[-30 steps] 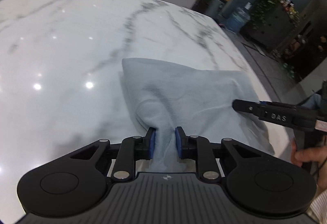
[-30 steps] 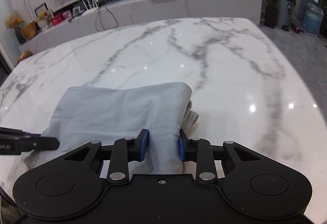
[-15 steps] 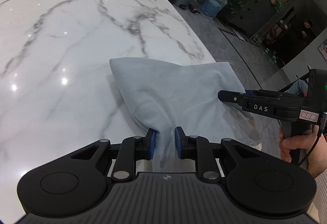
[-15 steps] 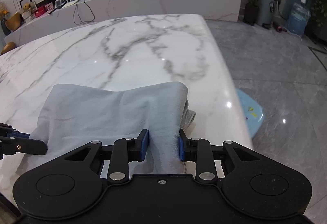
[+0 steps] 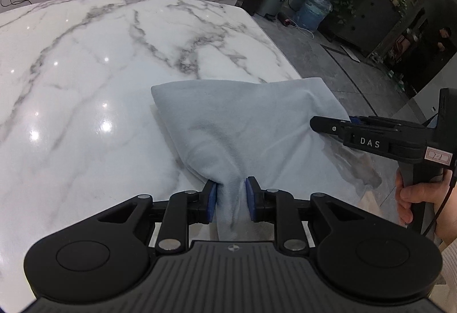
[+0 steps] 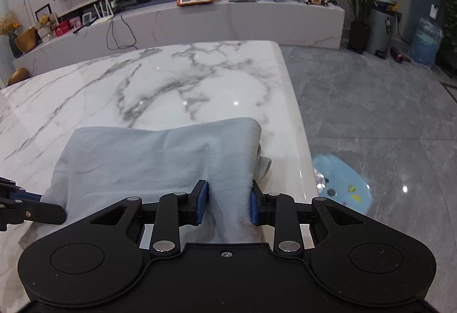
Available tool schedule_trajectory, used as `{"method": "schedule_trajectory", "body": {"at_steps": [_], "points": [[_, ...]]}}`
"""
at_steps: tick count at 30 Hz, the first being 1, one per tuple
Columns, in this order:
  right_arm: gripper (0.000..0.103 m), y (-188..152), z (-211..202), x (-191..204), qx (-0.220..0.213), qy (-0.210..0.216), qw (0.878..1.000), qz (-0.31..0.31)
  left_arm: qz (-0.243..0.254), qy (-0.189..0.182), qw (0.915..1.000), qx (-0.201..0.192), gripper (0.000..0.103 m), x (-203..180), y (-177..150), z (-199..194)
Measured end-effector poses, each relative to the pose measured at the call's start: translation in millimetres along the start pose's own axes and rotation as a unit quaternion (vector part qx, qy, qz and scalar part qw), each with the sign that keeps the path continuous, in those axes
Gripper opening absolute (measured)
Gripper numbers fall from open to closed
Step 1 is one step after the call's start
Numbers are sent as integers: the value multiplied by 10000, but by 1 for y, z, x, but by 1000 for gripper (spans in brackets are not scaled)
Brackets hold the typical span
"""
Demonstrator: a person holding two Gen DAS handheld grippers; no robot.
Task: Fold clothes
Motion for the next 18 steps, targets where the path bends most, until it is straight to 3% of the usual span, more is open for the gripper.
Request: {"method": "schedule_trajectory", "body": {"at_steps": [4,9,14,18], "points": [[34,4,-9,-6,-114,4,9993,343,-69,-30,10000,-40,26,1,-1,-10],[34,6,-53,-8,-742,69,9956,575,259,194,9980,-545,28,-10,-5,-47],[37,-19,-71,17,-474,238,9984,220,469,-272,9969,-576,30,-36,-14,-53],[39,-40,-65,25,-245,-130,9996,-67,626,-223,9970,-390,29,-46,-22,-40]]}}
Point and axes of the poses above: each gripper's, at about its wrist camera, not at the fingertips, and z roughly the way its jaws point, x to its left, y to its top, the point moved 3 cm from there along z, roughly the way its jaws point, and after that the axes turned 12 degrees about z, right-handed, at the moved point
